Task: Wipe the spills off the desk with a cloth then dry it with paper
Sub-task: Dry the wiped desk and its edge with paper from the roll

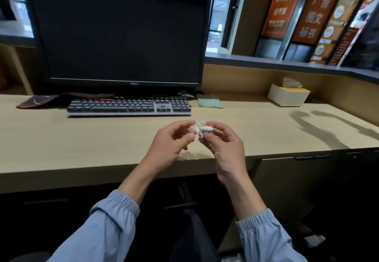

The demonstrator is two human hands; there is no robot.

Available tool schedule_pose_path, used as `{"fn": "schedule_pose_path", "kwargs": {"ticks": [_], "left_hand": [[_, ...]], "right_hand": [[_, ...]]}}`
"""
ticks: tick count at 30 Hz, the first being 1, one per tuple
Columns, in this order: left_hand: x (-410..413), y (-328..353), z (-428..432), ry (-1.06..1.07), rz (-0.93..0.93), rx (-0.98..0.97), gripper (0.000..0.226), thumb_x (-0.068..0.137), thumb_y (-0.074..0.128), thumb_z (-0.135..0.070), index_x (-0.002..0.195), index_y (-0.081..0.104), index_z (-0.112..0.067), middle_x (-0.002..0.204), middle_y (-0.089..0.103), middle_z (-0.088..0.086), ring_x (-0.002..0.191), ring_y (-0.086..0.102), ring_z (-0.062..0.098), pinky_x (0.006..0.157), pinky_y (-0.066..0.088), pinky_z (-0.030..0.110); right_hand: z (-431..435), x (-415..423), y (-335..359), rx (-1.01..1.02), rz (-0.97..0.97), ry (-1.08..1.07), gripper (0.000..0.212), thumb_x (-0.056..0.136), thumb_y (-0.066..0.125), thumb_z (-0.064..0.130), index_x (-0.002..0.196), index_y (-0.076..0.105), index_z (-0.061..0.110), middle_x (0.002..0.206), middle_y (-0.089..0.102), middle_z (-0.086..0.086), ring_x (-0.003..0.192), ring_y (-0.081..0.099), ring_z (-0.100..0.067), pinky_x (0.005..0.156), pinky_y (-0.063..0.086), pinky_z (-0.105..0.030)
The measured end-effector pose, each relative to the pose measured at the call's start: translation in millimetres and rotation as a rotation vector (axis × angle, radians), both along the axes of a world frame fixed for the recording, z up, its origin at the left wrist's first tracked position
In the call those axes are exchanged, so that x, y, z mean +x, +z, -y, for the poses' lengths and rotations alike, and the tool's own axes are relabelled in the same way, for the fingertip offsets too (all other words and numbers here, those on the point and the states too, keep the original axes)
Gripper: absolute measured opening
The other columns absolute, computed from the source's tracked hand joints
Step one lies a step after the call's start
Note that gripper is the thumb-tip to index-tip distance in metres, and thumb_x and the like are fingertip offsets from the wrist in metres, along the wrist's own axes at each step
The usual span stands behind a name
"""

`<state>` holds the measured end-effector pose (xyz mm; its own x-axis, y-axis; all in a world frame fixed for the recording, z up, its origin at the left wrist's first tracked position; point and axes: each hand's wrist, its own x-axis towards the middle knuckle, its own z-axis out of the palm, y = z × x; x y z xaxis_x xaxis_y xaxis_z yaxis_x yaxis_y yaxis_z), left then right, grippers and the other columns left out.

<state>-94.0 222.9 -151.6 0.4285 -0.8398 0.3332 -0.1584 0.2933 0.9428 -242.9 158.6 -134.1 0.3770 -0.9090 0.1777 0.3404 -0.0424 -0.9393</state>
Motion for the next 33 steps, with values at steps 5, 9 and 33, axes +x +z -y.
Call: {"fn": "schedule_pose_path", "kwargs": {"ticks": [5, 9, 33], "left_hand": [[14.8, 2.1, -9.0, -0.016, -0.145, 0.047, 0.023, 0.100, 0.070, -0.018, 0.121, 0.078, -0.024, 0.110, 0.079, 0.007, 0.090, 0.069, 0.019, 0.078, 0.056, 0.031], [24.1, 2.6, -16.4, 0.014, -0.159, -0.022, 0.020, 0.099, 0.070, -0.008, 0.114, 0.078, -0.018, 0.109, 0.080, 0.006, 0.089, 0.068, 0.022, 0.075, 0.056, 0.031], [4.3, -26.5, -16.9, 0.103, 0.237, -0.082, 0.024, 0.096, 0.072, -0.002, 0.109, 0.084, -0.019, 0.111, 0.071, -0.004, 0.109, 0.071, 0.013, 0.092, 0.059, 0.023]], "right_hand": [[-8.0, 16.8, 5.1, -0.052, -0.056, 0.083, 0.023, 0.093, 0.068, -0.002, 0.105, 0.078, 0.016, 0.107, 0.076, -0.008, 0.103, 0.073, -0.025, 0.091, 0.059, -0.040], [-15.0, 28.5, 7.9, -0.062, -0.052, 0.148, 0.023, 0.092, 0.067, -0.005, 0.103, 0.077, 0.012, 0.104, 0.076, -0.011, 0.102, 0.073, -0.028, 0.091, 0.059, -0.039], [-18.0, 25.2, -40.4, -0.198, -0.150, -0.205, 0.019, 0.094, 0.074, 0.021, 0.113, 0.076, 0.019, 0.107, 0.076, 0.007, 0.105, 0.070, -0.010, 0.093, 0.058, -0.031]]}}
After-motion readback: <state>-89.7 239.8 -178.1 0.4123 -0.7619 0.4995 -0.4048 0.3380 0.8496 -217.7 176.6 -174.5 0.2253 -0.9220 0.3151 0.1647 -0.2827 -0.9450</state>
